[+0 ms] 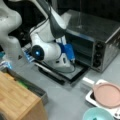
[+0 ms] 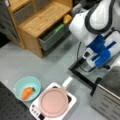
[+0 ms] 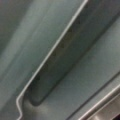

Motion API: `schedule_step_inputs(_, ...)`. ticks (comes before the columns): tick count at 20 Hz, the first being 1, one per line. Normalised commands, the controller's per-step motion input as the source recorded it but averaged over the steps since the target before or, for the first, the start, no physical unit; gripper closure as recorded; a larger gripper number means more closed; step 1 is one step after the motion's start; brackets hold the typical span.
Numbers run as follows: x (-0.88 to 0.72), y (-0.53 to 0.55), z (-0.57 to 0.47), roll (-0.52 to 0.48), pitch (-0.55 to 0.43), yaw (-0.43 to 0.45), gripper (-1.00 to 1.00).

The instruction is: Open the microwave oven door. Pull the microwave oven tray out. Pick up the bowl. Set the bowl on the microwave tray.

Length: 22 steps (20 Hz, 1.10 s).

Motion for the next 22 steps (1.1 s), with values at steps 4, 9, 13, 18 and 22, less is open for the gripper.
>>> schedule_step_inputs(4, 0.17, 0.02, -0.11, 0.105, 0.023, -0.065, -1.00)
schedule_step_inputs(9, 0.20, 0.08, -0.15, 0.017, 0.003, -0.110, -1.00)
schedule_step_inputs(13, 0.21, 0.09, -0.13, -0.011, 0.017, -0.118, -1.00)
schedule_step_inputs(18, 0.21, 0.05, -0.10, 0.036, 0.029, -0.103, -1.00)
schedule_step_inputs(22, 0.22, 0.07, -0.11, 0.095, 0.032, -0.098, -1.00)
